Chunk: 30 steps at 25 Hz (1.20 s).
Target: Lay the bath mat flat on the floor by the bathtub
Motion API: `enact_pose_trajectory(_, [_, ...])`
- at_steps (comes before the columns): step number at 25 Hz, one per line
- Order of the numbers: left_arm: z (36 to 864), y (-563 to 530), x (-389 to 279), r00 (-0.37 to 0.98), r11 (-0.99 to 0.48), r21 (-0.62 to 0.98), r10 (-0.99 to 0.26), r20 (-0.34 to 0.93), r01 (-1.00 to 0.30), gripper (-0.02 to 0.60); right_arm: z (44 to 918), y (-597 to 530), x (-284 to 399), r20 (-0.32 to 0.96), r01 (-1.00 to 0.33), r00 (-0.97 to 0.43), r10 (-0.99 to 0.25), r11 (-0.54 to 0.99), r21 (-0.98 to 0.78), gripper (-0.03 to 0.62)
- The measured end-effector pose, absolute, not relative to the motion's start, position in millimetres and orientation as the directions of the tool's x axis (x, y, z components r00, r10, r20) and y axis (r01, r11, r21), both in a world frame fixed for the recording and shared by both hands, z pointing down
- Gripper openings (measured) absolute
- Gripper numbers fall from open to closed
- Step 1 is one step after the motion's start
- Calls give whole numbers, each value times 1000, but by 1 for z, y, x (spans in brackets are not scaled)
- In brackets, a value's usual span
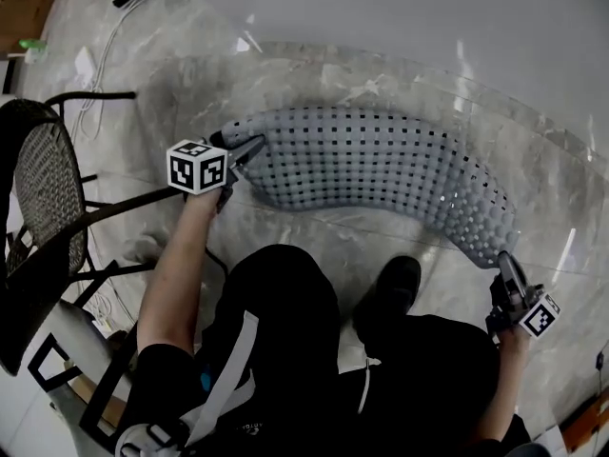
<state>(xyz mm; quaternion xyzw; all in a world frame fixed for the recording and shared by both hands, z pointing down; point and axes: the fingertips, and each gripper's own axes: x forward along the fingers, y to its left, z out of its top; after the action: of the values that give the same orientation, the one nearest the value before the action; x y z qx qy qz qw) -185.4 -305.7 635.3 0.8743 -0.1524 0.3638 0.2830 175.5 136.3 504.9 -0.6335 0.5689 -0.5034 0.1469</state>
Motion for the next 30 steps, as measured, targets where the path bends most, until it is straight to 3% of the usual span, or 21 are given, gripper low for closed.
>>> enact_pose_trajectory(2, [644,-313,-197,650,-800,315,-119,751,-511,333,511,145,175,482,-558,-183,-857,-313,-768,18])
enact_pose_trajectory(7, [648,-321,-227,610,-787,226,-227,759,-574,339,532,159,158,523,-518,-279,-805,-332,-788,18])
enact_pose_trajectory(17, [673,-242,-184,660,-827,351,-33,750,-440,334,602,199,121,628,-446,-388,-675,-459,-768,32])
enact_pose_trajectory(20, [685,-231,-179,648,-828,358,-8,761,-431,333,613,212,120,659,-443,-395,-640,-495,-747,74])
enact_pose_trajectory(24, [694,-232,-178,640,-825,369,12,768,-427,333,608,214,142,661,-454,-340,-669,-499,-739,138])
enact_pose_trajectory(30, [698,-235,-181,635,-816,390,37,772,-426,328,590,165,195,532,-459,-258,-806,-383,-802,207])
